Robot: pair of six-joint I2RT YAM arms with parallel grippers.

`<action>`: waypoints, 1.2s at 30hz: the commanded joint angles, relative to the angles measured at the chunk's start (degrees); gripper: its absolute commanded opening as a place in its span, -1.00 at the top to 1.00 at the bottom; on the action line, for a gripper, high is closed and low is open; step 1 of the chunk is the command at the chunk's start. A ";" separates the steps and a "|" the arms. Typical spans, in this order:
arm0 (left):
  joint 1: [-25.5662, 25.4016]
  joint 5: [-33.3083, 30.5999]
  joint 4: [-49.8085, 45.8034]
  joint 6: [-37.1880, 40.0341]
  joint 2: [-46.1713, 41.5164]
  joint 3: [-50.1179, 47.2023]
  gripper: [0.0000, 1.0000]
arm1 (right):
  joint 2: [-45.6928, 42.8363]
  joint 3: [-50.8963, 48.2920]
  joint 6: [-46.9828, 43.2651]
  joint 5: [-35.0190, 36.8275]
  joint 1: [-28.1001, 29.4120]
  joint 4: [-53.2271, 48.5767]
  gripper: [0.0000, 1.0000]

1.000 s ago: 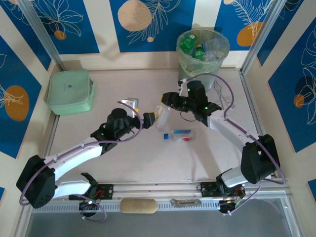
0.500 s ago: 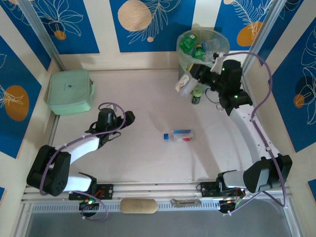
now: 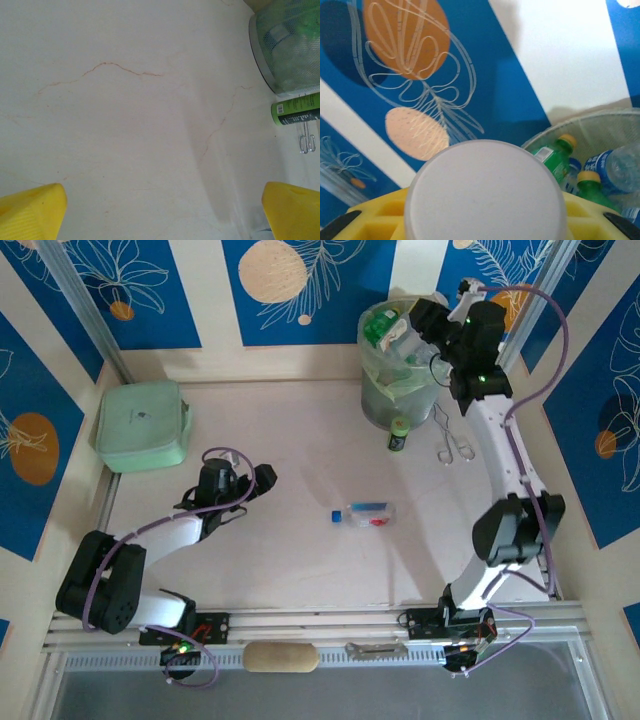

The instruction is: Put the plastic bottles in the bin

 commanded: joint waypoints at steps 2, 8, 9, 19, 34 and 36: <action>0.41 -0.49 -2.45 1.65 -2.46 0.03 -0.99 | 7.82 10.34 -0.23 3.58 -1.63 0.62 0.16; 0.42 -1.04 -3.48 2.31 -3.86 -0.52 -0.99 | 22.07 31.47 0.61 1.33 -2.26 -14.12 0.15; 0.38 -1.05 -3.43 2.27 -3.93 -0.63 -1.00 | 24.13 34.56 1.06 0.84 -2.48 -16.38 0.15; 0.45 -0.91 -4.01 2.14 -4.61 -0.81 -0.99 | 31.98 42.63 4.16 -0.88 -3.97 -21.60 0.08; 0.38 -0.63 -4.73 1.32 -5.93 -0.77 -0.99 | 31.49 46.79 4.79 -1.07 -5.60 -23.26 -0.98; 0.43 -0.65 -4.71 1.23 -6.11 -0.79 -0.99 | 30.47 46.79 3.69 0.07 -5.51 -23.63 -0.98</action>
